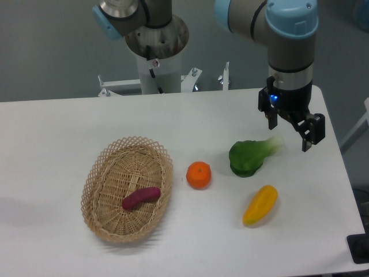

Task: Pick up the sweet potato from the basket
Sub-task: 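Move the open gripper over toward the wicker basket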

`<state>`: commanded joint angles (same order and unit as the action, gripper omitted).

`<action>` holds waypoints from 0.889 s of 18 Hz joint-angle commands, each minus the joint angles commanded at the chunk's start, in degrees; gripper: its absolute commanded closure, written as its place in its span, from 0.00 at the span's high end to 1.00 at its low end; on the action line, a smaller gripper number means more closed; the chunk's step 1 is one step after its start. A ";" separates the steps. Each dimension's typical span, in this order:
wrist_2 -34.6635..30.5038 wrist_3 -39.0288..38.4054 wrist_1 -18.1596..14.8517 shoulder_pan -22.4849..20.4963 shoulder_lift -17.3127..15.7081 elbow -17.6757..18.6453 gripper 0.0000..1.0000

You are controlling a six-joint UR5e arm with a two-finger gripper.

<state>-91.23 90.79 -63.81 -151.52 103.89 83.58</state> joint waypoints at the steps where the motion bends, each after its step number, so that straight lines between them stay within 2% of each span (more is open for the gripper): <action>1: -0.17 0.00 0.09 0.00 0.00 0.17 1.00; 4: -0.27 -0.61 0.00 0.44 -0.26 0.44 1.00; 7: -0.35 -2.45 1.05 1.67 -0.87 2.37 1.00; 9: 0.87 -5.61 4.38 3.15 -1.23 4.47 1.00; 12: 1.84 -13.50 12.45 5.09 -2.02 9.39 1.00; 13: 1.76 -17.80 13.87 6.06 -2.02 10.27 1.00; 16: 1.67 -28.36 14.50 9.92 -1.41 10.37 1.00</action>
<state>-89.56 62.43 -49.31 -141.60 102.48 93.95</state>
